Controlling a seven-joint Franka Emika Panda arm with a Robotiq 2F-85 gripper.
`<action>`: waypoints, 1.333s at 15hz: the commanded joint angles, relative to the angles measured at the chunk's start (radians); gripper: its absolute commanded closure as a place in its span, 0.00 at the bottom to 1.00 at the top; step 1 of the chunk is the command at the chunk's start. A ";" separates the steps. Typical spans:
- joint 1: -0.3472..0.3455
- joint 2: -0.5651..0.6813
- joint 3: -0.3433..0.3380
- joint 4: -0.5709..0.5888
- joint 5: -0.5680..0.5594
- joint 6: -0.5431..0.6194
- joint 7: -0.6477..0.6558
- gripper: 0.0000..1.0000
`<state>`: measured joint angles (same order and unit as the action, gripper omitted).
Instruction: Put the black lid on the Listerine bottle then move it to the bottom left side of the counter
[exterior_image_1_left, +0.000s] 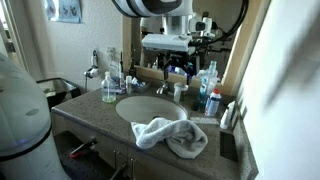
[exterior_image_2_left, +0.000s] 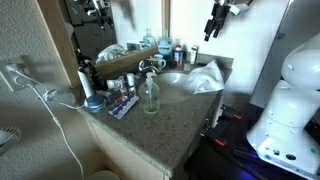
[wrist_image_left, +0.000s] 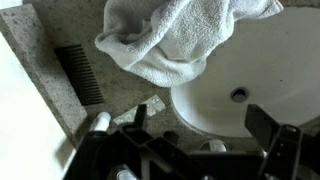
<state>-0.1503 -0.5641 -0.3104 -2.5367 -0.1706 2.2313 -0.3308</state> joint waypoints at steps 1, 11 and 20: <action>-0.014 0.002 0.013 0.002 0.010 -0.002 -0.007 0.00; 0.026 0.234 0.007 0.161 0.047 0.094 -0.012 0.00; 0.032 0.690 0.080 0.455 0.172 0.242 -0.025 0.00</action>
<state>-0.0929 -0.0178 -0.2632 -2.1925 -0.0326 2.4373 -0.3314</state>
